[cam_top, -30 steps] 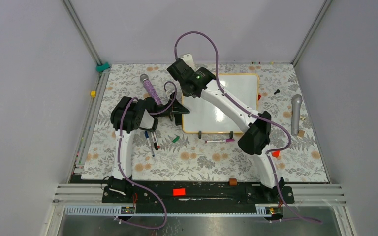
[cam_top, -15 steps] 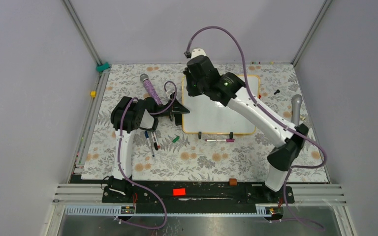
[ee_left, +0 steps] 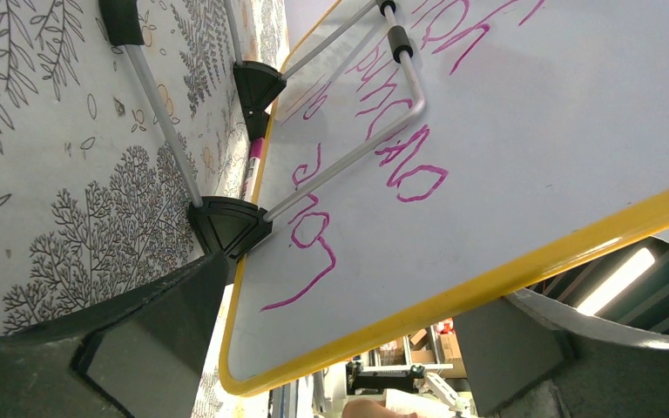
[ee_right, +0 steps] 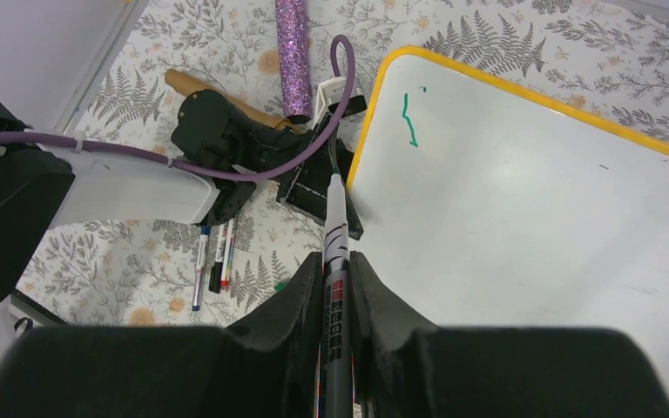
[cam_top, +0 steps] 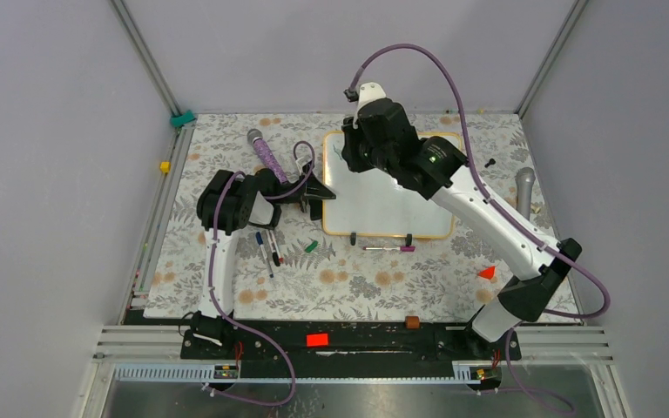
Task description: Write a sentence on the whiteboard
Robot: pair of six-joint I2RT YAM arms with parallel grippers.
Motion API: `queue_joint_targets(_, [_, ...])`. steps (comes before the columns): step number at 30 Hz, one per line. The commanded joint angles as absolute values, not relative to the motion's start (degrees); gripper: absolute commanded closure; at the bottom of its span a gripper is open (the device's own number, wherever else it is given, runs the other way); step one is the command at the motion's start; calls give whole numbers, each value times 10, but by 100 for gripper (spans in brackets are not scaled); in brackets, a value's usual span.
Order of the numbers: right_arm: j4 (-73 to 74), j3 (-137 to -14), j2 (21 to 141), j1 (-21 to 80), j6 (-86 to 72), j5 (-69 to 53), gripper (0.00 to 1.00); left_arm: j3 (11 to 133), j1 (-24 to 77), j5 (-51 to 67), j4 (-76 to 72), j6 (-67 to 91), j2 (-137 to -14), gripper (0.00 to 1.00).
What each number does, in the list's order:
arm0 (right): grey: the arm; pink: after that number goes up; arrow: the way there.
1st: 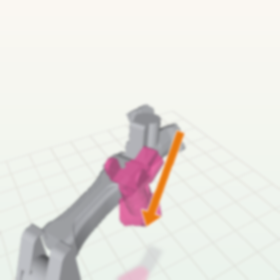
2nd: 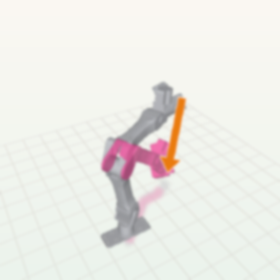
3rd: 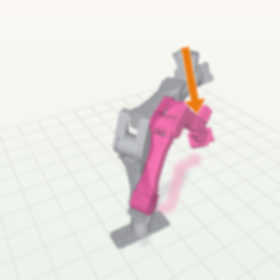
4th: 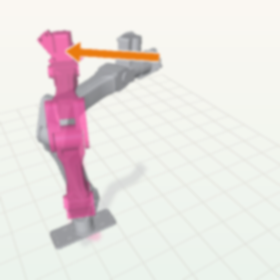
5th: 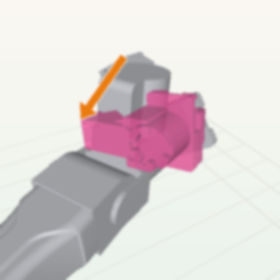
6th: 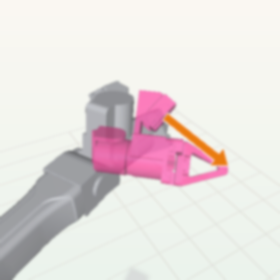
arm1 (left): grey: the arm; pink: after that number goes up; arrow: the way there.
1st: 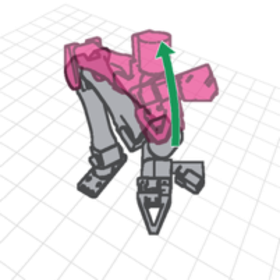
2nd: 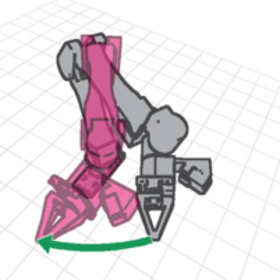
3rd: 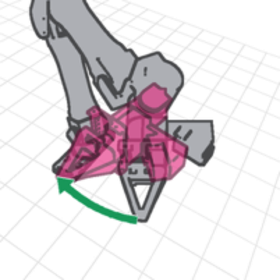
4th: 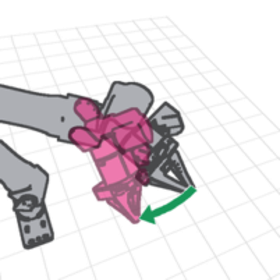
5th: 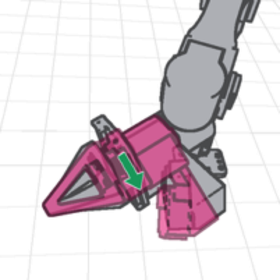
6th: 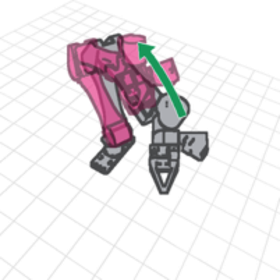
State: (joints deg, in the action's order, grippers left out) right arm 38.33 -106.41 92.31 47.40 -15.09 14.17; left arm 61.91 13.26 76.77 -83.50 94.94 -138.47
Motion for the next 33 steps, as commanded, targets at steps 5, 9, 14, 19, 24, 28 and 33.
queue_joint_targets(5, [361,-1020,860,459,-131,129,100,595,128,778,-843,905,-1423,1])
queue_joint_targets(9, [351,-994,841,452,-134,128,100,577,127,772,-845,869,-1389,1])
queue_joint_targets(14, [350,-986,832,442,-134,125,100,549,127,768,-845,813,-1312,1])
queue_joint_targets(19, [351,-989,828,436,-133,119,100,532,126,765,-845,793,-1272,1])
queue_joint_targets(24, [351,-987,820,433,-131,119,100,505,127,756,-845,782,-1250,1])
queue_joint_targets(28, [351,-980,812,430,-131,121,100,478,126,745,-845,771,-1228,1])
queue_joint_targets(33, [351,-979,807,429,-134,115,100,467,111,739,-845,759,-1207,1])
